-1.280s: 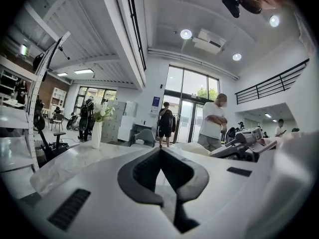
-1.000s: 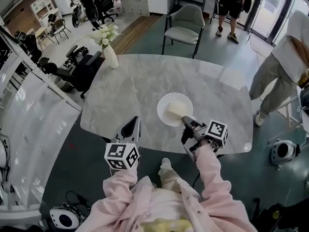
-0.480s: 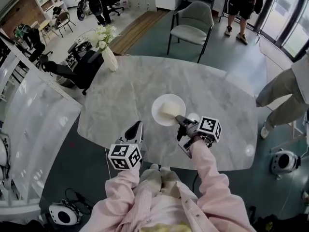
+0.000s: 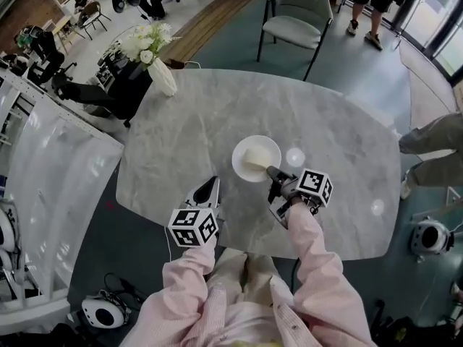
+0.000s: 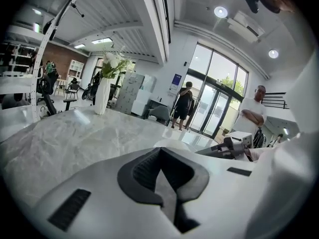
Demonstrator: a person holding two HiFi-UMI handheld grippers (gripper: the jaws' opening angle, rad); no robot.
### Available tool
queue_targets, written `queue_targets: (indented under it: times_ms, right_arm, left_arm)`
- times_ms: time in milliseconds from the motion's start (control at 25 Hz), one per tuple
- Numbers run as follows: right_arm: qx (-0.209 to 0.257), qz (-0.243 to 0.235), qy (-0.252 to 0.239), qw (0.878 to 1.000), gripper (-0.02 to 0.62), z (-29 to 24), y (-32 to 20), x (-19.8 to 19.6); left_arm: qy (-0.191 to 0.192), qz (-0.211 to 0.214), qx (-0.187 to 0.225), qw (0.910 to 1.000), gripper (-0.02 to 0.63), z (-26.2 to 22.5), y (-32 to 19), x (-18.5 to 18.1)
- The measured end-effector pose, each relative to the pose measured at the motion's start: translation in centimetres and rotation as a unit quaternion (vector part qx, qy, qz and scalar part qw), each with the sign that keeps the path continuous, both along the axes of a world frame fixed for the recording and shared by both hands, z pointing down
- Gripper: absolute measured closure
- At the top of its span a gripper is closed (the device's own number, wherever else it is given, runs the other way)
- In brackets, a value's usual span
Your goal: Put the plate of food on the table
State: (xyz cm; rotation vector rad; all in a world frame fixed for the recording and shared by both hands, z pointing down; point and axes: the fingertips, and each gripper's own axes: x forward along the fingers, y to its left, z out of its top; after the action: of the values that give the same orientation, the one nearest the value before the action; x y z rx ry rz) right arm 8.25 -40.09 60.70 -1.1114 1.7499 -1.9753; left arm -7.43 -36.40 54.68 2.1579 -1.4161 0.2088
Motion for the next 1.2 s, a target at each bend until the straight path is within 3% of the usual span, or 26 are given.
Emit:
queue_targets:
  times_ms: [680,1200]
  right_arm:
    - [-0.018,0.002,-0.006,1.000,0.580,4.9,-0.4,-0.7]
    - [-0.041,0.010,0.026,0.999,0.572,6.3,-0.1,-0.9]
  left_arm:
    - [0.003,0.009,-0.040,0.9992,0.606,4.0,-0.8,0.6]
    - [0.004,0.009,-0.045,0.9989,0.606,4.5,-0.3,0.6]
